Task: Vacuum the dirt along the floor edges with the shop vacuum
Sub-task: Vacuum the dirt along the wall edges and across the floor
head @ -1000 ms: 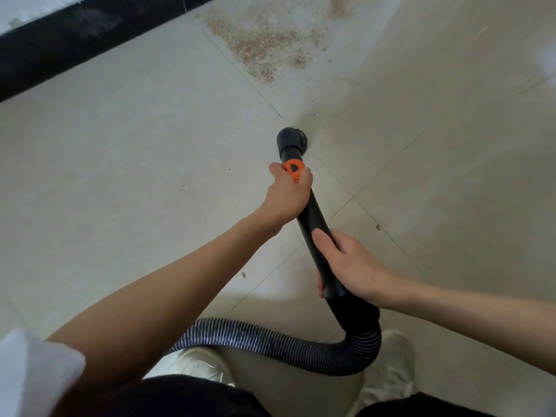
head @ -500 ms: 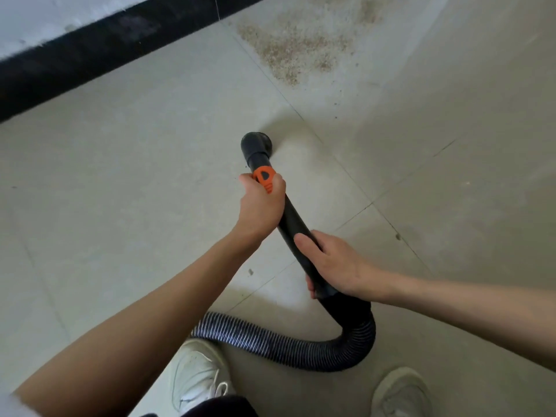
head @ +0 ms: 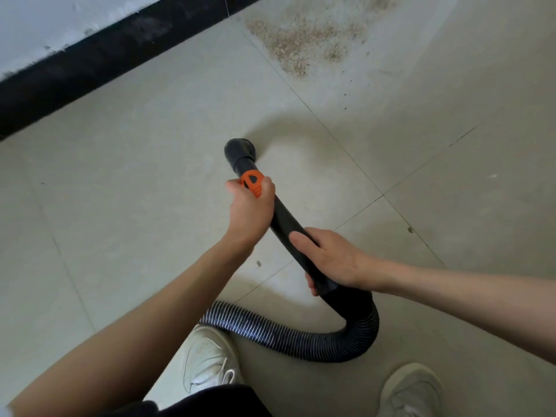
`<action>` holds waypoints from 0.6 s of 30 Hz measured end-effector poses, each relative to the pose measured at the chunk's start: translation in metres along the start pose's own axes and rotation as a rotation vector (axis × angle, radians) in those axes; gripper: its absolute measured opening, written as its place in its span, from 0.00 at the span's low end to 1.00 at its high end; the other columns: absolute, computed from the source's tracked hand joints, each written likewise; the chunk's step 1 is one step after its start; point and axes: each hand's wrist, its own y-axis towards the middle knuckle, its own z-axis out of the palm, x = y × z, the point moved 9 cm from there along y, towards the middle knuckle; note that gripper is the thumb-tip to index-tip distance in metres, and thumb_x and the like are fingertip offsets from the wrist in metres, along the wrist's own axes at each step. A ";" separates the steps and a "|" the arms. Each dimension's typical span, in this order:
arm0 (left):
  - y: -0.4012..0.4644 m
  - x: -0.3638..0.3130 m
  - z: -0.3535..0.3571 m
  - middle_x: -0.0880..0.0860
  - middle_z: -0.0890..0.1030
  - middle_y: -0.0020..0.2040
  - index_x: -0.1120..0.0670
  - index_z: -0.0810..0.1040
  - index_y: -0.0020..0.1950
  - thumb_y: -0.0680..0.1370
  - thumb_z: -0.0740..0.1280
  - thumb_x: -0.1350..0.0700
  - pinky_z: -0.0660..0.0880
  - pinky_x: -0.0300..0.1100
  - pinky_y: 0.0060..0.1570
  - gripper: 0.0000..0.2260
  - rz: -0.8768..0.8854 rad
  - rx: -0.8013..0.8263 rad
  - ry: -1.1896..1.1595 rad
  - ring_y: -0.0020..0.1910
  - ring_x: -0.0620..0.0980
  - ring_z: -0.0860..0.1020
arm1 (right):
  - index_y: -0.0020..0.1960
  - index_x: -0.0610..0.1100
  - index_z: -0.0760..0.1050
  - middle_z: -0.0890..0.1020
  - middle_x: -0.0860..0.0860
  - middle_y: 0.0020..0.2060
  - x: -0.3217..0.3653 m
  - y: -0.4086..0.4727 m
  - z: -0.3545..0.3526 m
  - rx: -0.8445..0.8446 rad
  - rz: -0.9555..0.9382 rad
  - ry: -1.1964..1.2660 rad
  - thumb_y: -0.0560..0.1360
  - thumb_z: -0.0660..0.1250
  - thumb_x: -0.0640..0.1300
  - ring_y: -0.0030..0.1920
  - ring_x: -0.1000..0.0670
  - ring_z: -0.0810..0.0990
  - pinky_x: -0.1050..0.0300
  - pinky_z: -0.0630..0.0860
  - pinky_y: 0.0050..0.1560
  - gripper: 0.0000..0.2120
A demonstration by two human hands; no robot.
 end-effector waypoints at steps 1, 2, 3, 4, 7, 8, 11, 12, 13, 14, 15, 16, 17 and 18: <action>0.000 0.002 -0.007 0.50 0.71 0.42 0.57 0.61 0.55 0.80 0.60 0.52 0.73 0.42 0.39 0.11 -0.007 -0.028 -0.008 0.39 0.47 0.73 | 0.41 0.43 0.65 0.79 0.46 0.27 0.005 0.003 0.004 0.031 -0.019 -0.037 0.81 0.53 0.56 0.28 0.43 0.79 0.58 0.74 0.28 0.18; -0.002 0.005 -0.013 0.50 0.70 0.41 0.57 0.61 0.54 0.80 0.60 0.53 0.72 0.41 0.38 0.11 -0.010 -0.050 -0.016 0.39 0.47 0.72 | 0.41 0.43 0.64 0.79 0.46 0.27 0.007 0.003 0.008 0.061 -0.029 -0.066 0.81 0.53 0.56 0.28 0.44 0.79 0.58 0.75 0.30 0.18; -0.005 0.009 -0.017 0.49 0.70 0.40 0.57 0.60 0.53 0.80 0.60 0.54 0.70 0.40 0.37 0.10 -0.011 -0.064 -0.025 0.38 0.46 0.71 | 0.41 0.43 0.64 0.79 0.47 0.26 0.005 0.001 0.013 0.087 -0.029 -0.081 0.81 0.52 0.56 0.27 0.45 0.79 0.57 0.75 0.31 0.18; -0.011 0.013 -0.018 0.49 0.70 0.40 0.57 0.60 0.53 0.80 0.60 0.54 0.70 0.40 0.36 0.10 -0.010 -0.067 -0.033 0.37 0.46 0.71 | 0.41 0.43 0.64 0.79 0.48 0.26 0.001 -0.003 0.017 0.106 -0.018 -0.081 0.81 0.52 0.56 0.26 0.46 0.78 0.58 0.75 0.31 0.18; -0.027 0.023 -0.011 0.50 0.72 0.41 0.55 0.60 0.53 0.79 0.61 0.53 0.71 0.39 0.34 0.11 -0.018 -0.013 -0.048 0.36 0.45 0.72 | 0.42 0.43 0.64 0.78 0.48 0.26 -0.018 -0.020 0.022 0.112 0.062 0.001 0.81 0.53 0.55 0.26 0.46 0.77 0.60 0.73 0.27 0.17; -0.031 0.025 -0.006 0.50 0.72 0.41 0.55 0.60 0.54 0.79 0.61 0.53 0.71 0.39 0.35 0.11 -0.020 0.014 -0.043 0.36 0.45 0.73 | 0.42 0.43 0.64 0.78 0.47 0.26 -0.024 -0.025 0.022 0.096 0.081 0.033 0.81 0.54 0.54 0.26 0.46 0.77 0.61 0.72 0.25 0.16; -0.033 0.019 0.011 0.51 0.74 0.43 0.52 0.58 0.55 0.79 0.61 0.50 0.70 0.39 0.33 0.13 -0.002 0.103 0.042 0.37 0.46 0.75 | 0.43 0.42 0.65 0.77 0.45 0.26 -0.033 -0.034 0.016 0.001 0.083 0.101 0.81 0.55 0.53 0.25 0.44 0.77 0.61 0.70 0.23 0.16; -0.033 0.016 0.017 0.51 0.75 0.43 0.52 0.58 0.56 0.79 0.61 0.50 0.69 0.38 0.32 0.13 0.004 0.127 0.070 0.37 0.46 0.75 | 0.43 0.41 0.65 0.77 0.44 0.26 -0.035 -0.035 0.014 -0.034 0.079 0.117 0.81 0.55 0.53 0.25 0.43 0.77 0.61 0.69 0.23 0.15; -0.033 0.014 0.021 0.51 0.75 0.43 0.51 0.58 0.56 0.79 0.61 0.49 0.68 0.38 0.31 0.13 0.005 0.144 0.081 0.37 0.46 0.75 | 0.43 0.41 0.65 0.77 0.43 0.25 -0.036 -0.036 0.012 -0.058 0.074 0.128 0.81 0.55 0.52 0.25 0.43 0.77 0.61 0.69 0.23 0.15; -0.034 0.013 0.024 0.51 0.75 0.43 0.51 0.58 0.56 0.79 0.61 0.49 0.68 0.37 0.31 0.13 0.003 0.155 0.076 0.37 0.45 0.75 | 0.43 0.41 0.64 0.77 0.43 0.25 -0.037 -0.036 0.011 -0.067 0.074 0.139 0.81 0.55 0.52 0.25 0.43 0.77 0.60 0.70 0.23 0.15; -0.034 0.013 0.025 0.50 0.74 0.43 0.51 0.59 0.56 0.79 0.61 0.49 0.68 0.37 0.31 0.13 -0.005 0.154 0.063 0.37 0.45 0.75 | 0.43 0.41 0.64 0.77 0.43 0.25 -0.038 -0.036 0.011 -0.057 0.079 0.150 0.81 0.55 0.52 0.25 0.42 0.77 0.59 0.70 0.23 0.16; -0.036 0.015 0.023 0.50 0.74 0.43 0.51 0.59 0.56 0.79 0.61 0.49 0.68 0.37 0.31 0.13 -0.016 0.137 0.045 0.37 0.45 0.75 | 0.43 0.41 0.64 0.77 0.44 0.25 -0.038 -0.035 0.012 -0.031 0.084 0.160 0.81 0.55 0.53 0.25 0.42 0.77 0.59 0.71 0.24 0.16; -0.037 0.019 0.018 0.50 0.74 0.42 0.52 0.59 0.57 0.79 0.61 0.49 0.68 0.38 0.31 0.13 -0.028 0.103 0.019 0.36 0.45 0.74 | 0.42 0.42 0.64 0.77 0.45 0.24 -0.036 -0.034 0.015 0.009 0.083 0.158 0.81 0.55 0.53 0.25 0.43 0.77 0.57 0.72 0.25 0.16; -0.038 0.024 0.009 0.50 0.74 0.42 0.52 0.59 0.57 0.79 0.61 0.50 0.68 0.38 0.32 0.13 -0.039 0.055 -0.017 0.36 0.45 0.74 | 0.42 0.42 0.64 0.77 0.46 0.24 -0.031 -0.031 0.018 0.060 0.074 0.129 0.81 0.54 0.54 0.25 0.43 0.76 0.54 0.73 0.28 0.16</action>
